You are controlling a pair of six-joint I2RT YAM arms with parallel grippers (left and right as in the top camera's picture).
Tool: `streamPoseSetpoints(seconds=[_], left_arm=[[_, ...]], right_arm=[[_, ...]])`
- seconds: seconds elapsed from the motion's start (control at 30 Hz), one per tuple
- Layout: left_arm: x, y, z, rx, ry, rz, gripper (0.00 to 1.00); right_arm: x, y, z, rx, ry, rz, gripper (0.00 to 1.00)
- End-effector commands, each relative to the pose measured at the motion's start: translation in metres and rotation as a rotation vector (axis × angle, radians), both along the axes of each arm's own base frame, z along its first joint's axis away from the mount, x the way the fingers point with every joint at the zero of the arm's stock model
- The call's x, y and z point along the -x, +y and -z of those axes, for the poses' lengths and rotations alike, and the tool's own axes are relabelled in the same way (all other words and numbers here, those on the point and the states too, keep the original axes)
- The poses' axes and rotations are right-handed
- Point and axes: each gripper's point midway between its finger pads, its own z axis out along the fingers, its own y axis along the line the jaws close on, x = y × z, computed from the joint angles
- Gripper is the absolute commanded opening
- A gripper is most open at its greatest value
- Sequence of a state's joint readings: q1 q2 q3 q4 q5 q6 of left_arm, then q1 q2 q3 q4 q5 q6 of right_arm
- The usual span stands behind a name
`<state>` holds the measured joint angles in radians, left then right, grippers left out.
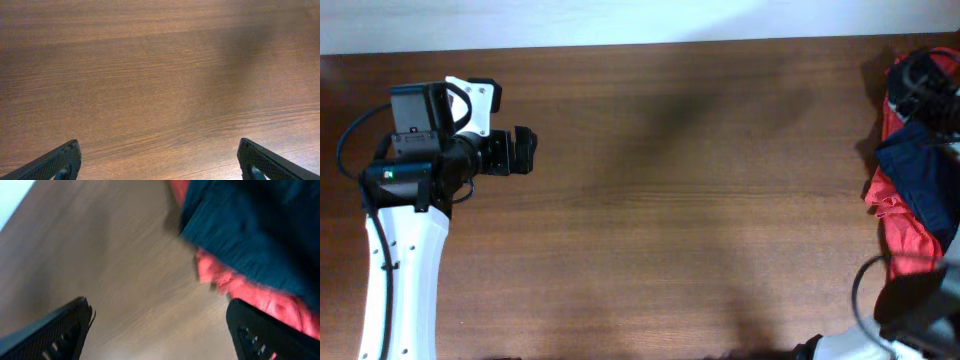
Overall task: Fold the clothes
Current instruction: 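Reach the right gripper to the clothes pile and grasp the navy shorts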
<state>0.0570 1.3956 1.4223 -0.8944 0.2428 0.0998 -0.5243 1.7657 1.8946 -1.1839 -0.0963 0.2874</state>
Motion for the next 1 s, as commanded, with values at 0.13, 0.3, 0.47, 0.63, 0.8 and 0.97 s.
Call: streamPoseSetpoints(seconds=[0.13, 0.3, 0.47, 0.63, 0.8, 0.97], left_arm=[[-0.003, -0.001, -0.006, 0.005, -0.013, -0.002, 0.99], [-0.003, -0.001, -0.006, 0.005, -0.013, -0.002, 0.99], [-0.003, -0.001, -0.006, 0.005, -0.013, -0.002, 0.99], [-0.003, -0.001, -0.006, 0.005, -0.013, -0.002, 0.99], [-0.003, -0.001, -0.006, 0.005, -0.013, -0.002, 0.99], [-0.003, -0.001, -0.006, 0.005, -0.013, -0.002, 0.99]], right_arm=[[-0.027, -0.090, 0.014, 0.173, -0.073, 0.039, 0.95], [-0.037, -0.128, 0.046, 0.181, -0.073, 0.088, 0.96], [-0.027, -0.161, 0.085, 0.189, -0.001, 0.146, 0.96], [-0.014, -0.182, 0.099, 0.258, 0.079, 0.213, 0.95], [-0.013, -0.187, 0.103, 0.247, 0.069, 0.217, 0.95], [-0.014, -0.179, 0.132, 0.177, 0.108, 0.190, 0.89]])
